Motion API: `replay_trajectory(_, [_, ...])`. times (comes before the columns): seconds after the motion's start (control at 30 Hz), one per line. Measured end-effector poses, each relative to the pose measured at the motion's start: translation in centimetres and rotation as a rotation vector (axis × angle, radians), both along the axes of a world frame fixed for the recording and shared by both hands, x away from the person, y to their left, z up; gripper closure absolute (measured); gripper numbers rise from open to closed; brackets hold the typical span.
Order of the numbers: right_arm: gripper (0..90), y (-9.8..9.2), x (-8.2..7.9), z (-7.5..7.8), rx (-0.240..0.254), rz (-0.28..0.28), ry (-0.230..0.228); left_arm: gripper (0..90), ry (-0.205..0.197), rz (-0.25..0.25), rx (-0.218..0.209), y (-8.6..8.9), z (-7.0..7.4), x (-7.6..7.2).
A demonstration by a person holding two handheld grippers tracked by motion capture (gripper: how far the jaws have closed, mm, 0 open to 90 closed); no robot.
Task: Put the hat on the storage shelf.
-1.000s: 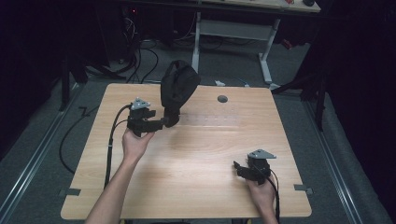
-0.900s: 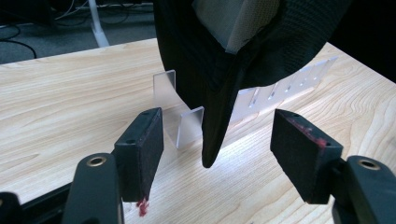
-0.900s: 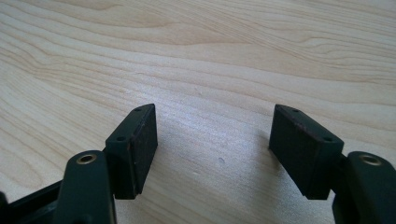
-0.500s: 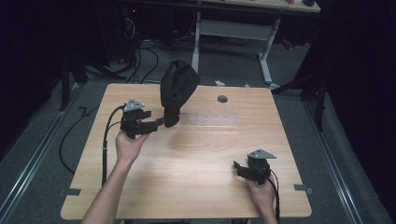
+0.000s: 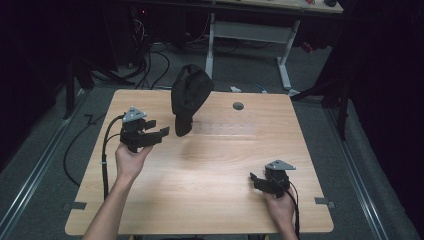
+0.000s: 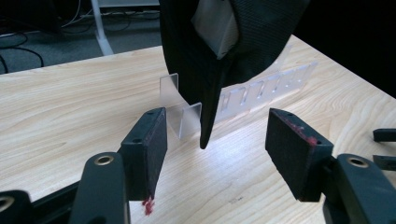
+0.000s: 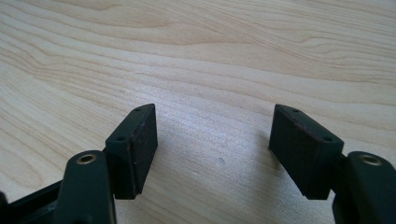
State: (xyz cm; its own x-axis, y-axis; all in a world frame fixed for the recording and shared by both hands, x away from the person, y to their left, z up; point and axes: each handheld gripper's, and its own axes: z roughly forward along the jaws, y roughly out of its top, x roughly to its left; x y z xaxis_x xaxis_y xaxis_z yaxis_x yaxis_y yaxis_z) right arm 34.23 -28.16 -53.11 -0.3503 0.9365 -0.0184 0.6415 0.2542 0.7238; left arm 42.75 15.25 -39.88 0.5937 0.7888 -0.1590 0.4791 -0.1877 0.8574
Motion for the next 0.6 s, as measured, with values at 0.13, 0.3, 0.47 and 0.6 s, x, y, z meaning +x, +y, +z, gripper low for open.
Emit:
replay_trajectory(0.13, [32.4, 0.0, 0.0, 0.0, 0.000, 0.000, 0.000, 38.8, -0.005, -0.002, -0.003, 0.2, 0.3, -0.6])
replay_trajectory(0.3, [32.5, 0.0, 0.0, 0.0, 0.000, 0.000, 0.000, 38.9, 0.008, -0.016, -0.027, 0.5, 0.2, -1.1])
replay_trajectory(0.47, [32.4, 0.0, 0.0, 0.0, 0.000, 0.000, 0.000, 41.1, 0.022, -0.022, -0.058, 1.0, -0.1, -1.7])
replay_trajectory(0.6, [32.5, 0.0, 0.0, 0.0, 0.000, 0.000, 0.000, 40.5, 0.029, -0.023, -0.076, 1.3, -0.3, -2.1])
